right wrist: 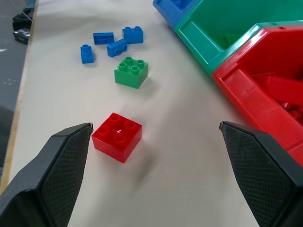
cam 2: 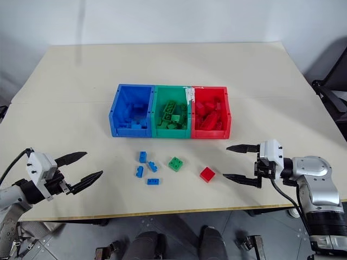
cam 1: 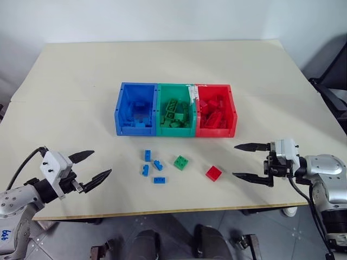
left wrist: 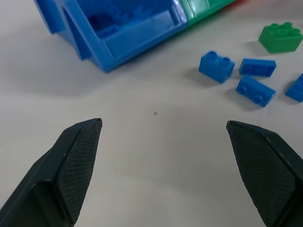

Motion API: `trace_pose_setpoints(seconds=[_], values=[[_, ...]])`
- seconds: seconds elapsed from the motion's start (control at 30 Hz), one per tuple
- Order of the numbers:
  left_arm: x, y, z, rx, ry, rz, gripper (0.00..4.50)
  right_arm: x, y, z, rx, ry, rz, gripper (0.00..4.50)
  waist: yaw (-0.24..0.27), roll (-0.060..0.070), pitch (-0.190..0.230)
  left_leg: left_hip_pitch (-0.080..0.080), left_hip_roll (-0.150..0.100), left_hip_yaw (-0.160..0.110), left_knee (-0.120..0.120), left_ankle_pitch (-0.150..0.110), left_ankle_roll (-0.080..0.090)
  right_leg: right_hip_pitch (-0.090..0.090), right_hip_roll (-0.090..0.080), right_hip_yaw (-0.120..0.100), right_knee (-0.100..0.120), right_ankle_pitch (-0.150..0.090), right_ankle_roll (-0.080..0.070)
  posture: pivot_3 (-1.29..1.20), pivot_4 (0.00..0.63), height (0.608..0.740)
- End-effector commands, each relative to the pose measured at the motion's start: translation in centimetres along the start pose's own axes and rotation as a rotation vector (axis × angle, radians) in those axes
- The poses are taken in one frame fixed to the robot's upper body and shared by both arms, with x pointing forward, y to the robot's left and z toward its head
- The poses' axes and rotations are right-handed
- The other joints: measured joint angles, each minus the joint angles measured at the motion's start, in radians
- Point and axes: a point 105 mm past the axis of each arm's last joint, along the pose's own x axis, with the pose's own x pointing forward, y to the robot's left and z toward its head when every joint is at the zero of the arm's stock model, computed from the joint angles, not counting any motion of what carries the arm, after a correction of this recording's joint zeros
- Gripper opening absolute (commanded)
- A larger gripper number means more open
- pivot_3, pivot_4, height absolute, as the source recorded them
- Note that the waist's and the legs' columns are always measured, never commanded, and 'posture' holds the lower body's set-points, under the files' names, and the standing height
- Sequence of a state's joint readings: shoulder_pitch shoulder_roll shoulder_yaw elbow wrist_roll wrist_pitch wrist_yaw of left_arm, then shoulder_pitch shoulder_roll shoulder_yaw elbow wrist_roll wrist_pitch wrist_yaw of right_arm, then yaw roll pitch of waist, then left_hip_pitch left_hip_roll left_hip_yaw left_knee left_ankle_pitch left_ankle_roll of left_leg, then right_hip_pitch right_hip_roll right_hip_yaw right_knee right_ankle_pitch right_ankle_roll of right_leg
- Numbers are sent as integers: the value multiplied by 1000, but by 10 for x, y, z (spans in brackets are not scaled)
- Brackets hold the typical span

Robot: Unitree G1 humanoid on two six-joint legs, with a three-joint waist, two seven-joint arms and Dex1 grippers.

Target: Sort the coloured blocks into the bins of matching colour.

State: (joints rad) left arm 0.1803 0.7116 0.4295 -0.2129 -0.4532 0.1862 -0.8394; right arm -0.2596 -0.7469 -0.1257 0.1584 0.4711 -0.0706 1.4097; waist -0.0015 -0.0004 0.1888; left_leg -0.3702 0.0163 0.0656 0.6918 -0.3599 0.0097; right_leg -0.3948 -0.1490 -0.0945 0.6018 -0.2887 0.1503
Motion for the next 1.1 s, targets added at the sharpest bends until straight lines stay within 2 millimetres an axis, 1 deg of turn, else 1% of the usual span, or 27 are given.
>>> trace_pose_setpoints(seconds=[0.03, 0.1, 0.13, 0.23, 0.33, 0.43, 0.53, 0.6, 0.67, 0.73, 0.77, 0.9, 1.0, 1.1], values=[[1, 1, 7, 51, -9, -16, 4473, -4, -5, 11, -58, -25, -42, 4500, 1, 0, 0, 0, 0, 0, 0, 0, 0, 0, 0, 0, 0, 0, 0, 0, 150, 740], [6, -4, 11, 57, -25, -60, 4473, -8, -4, 11, -53, -19, -60, 4500, 1, 0, 0, 0, 0, 0, 0, 0, 0, 0, 0, 0, 0, 0, 0, 0, 150, 740], [10, -8, 15, 64, -42, -91, 4473, -13, -2, 11, -48, -13, -73, 4500, 3, 0, 0, 0, 0, 0, 0, 0, 0, 0, 0, 0, 0, 0, 0, 0, 150, 740], [26, -28, 27, 75, -92, -232, 4473, -34, 1, 9, -47, 34, -121, 4500, 16, 0, 0, -1, -1, -1, 0, 0, 0, 1, 0, -2, 0, 0, 0, 0, 150, 740], [45, -51, 37, 82, -132, -380, 4473, -52, 4, 4, -52, 91, -151, 4500, 24, 0, 0, 0, -1, 0, 1, 0, 0, 2, -1, -1, 0, 0, 0, 0, 150, 740], [66, -83, 44, 122, -162, -575, 4473, -72, 9, -2, -35, 154, -171, 4500, 27, 0, 0, 0, -1, 0, 3, 0, 0, 3, 0, -2, 0, 0, 0, 0, 150, 740], [77, -102, 50, 137, -200, -685, 4473, -74, 14, -5, -3, 169, -163, 4500, 22, 0, 0, 0, -1, 0, 3, 0, 0, 3, 0, -1, 0, 0, 0, 0, 150, 740], [81, -109, 53, 144, -220, -730, 4473, -65, 17, -3, 11, 151, -148, 4500, 18, 1, 0, 1, 0, 1, 3, 0, 0, 3, 1, -1, 0, 0, 0, 0, 150, 740], [80, -110, 53, 127, -219, -758, 4473, -45, 20, 4, 51, 110, -141, 4500, 13, 1, 0, 1, 0, 1, 3, 0, 0, 2, 1, -1, 1, 0, 0, 0, 150, 740], [77, -107, 53, 108, -218, -755, 4473, -26, 30, 11, 100, 88, -97, 4500, 11, 1, 0, 1, 1, 1, 4, 1, -1, 2, 1, -1, 2, 0, 0, 0, 150, 740], [76, -105, 53, 107, -216, -748, 4473, -19, 32, 11, 120, 98, -92, 4500, 12, 1, 0, 1, 1, 0, 5, 1, -1, 2, 1, -1, 2, 0, 0, 0, 150, 740], [66, -95, 45, 122, -183, -715, 4473, 5, 29, -3, 129, 194, -141, 4500, 15, 1, 0, 0, 0, -1, 6, 0, 0, 3, 1, -1, 3, 0, 0, 0, 150, 740], [56, -86, 45, 108, -176, -664, 4473, 20, 32, -8, 197, 205, -158, 4500, 22, 2, 0, 0, 0, -2, 6, 0, 0, 2, 0, -1, 3, 0, 0, 0, 150, 740], [48, -82, 42, 101, -153, -641, 4473, 33, 35, -19, 218, 221, -192, 4500, 25, 1, 0, -1, 0, -3, 6, 0, 0, 2, 0, -1, 2, 0, 0, 0, 150, 740]])
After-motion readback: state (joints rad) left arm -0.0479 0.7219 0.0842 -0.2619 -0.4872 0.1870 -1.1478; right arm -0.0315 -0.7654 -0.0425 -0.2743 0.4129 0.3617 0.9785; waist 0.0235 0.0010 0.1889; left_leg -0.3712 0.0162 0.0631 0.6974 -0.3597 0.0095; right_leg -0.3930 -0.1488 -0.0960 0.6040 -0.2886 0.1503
